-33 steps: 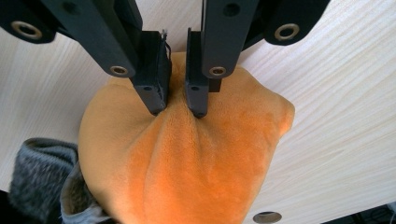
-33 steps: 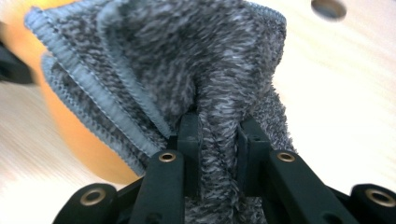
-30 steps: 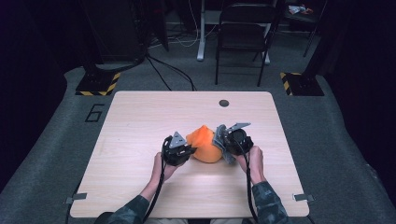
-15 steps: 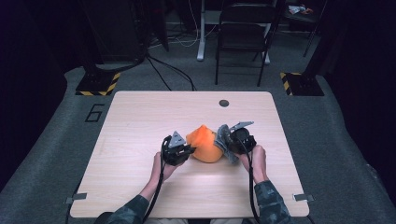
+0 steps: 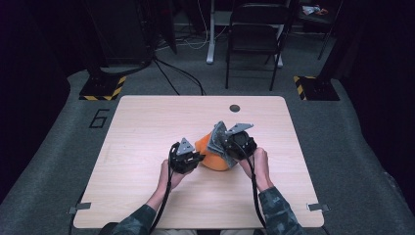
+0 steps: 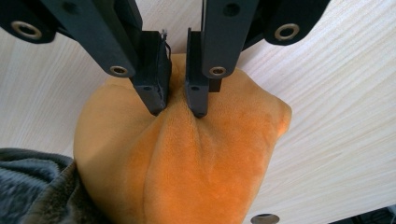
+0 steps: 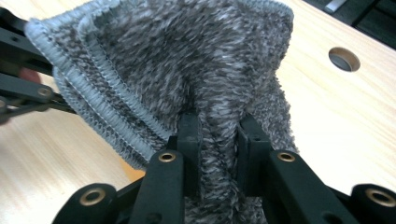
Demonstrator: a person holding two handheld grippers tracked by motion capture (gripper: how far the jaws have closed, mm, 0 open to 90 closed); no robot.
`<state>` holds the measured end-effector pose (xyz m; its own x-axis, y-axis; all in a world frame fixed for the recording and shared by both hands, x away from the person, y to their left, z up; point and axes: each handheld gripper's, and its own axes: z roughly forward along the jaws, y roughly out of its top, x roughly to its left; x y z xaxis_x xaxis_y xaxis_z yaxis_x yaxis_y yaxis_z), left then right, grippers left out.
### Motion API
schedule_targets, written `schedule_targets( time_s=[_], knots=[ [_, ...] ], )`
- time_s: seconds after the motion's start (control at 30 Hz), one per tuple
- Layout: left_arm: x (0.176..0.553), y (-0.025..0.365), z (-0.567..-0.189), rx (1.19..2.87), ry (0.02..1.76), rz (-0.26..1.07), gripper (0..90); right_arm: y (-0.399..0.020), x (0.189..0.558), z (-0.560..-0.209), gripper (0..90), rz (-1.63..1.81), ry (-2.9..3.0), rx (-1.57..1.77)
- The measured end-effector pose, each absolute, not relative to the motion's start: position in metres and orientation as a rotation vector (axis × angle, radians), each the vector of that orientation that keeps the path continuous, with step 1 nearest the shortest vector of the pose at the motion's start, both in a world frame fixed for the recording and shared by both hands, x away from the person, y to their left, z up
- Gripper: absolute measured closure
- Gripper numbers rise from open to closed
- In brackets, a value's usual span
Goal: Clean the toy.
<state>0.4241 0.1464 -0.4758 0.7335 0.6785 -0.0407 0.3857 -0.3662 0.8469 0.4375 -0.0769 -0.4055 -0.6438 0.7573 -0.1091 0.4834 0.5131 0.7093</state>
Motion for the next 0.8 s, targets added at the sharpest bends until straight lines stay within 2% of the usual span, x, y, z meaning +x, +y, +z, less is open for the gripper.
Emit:
schedule_targets(
  time_s=[0.8],
  knots=[
    [0.424, 0.147, -0.476, 2.001, 0.808, 0.397, 81.2, -0.11, 0.455, -0.448, 74.4, 0.78, 2.361, 1.264]
  ],
)
